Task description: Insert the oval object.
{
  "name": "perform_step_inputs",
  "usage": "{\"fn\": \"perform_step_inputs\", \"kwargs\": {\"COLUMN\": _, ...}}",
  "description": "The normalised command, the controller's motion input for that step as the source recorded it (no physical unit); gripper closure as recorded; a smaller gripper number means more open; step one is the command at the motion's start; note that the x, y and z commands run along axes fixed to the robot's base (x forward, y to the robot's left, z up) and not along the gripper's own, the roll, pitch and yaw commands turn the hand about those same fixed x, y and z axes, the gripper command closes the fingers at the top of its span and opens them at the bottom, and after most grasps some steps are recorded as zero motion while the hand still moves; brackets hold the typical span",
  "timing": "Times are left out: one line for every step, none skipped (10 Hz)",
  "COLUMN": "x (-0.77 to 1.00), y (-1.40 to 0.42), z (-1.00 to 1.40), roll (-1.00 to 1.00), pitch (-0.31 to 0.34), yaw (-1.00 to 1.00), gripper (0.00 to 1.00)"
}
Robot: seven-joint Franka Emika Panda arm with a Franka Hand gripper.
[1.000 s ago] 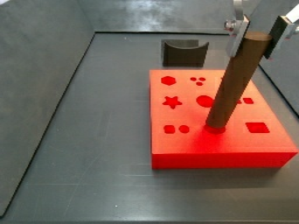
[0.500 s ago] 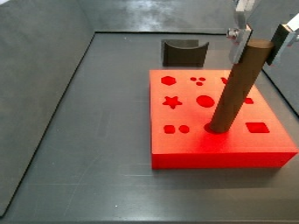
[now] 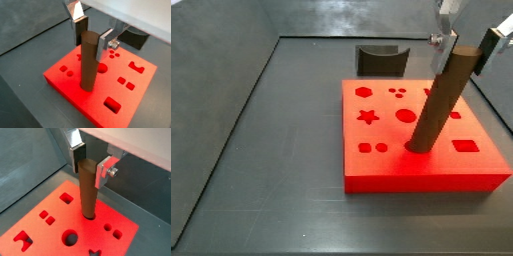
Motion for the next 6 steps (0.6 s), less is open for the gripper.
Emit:
{"fn": "perform_step_inputs", "kwargs": {"x": 0.03, "y": 0.16, "z": -0.15, "roll": 0.0, "pitch": -0.031, "yaw": 0.44, "gripper": 1.0}}
{"fn": "perform_step_inputs", "kwargs": {"x": 0.03, "y": 0.14, "z": -0.1, "roll": 0.0, "pitch": -0.013, "yaw": 0.44, "gripper": 1.0}}
{"fn": "perform_step_inputs", "kwargs": {"x": 0.01, "y": 0.08, "z": 0.0, "roll": 0.0, "pitch": -0.006, "yaw": 0.37, "gripper": 1.0}}
{"fn": "perform_step_inputs", "kwargs": {"x": 0.0, "y": 0.0, "z": 0.01, "roll": 0.0, "pitch": 0.0, "yaw": 0.01, "gripper": 1.0}}
{"fn": "perform_step_inputs", "kwargs": {"x": -0.14, "y": 0.0, "z": 0.04, "roll": 0.0, "pitch": -0.001, "yaw": -0.03, "gripper": 1.0}}
{"fn": "perform_step_inputs", "kwargs": {"x": -0.29, "y": -0.01, "z": 0.03, "roll": 0.01, "pitch": -0.037, "yaw": -0.16, "gripper": 1.0}}
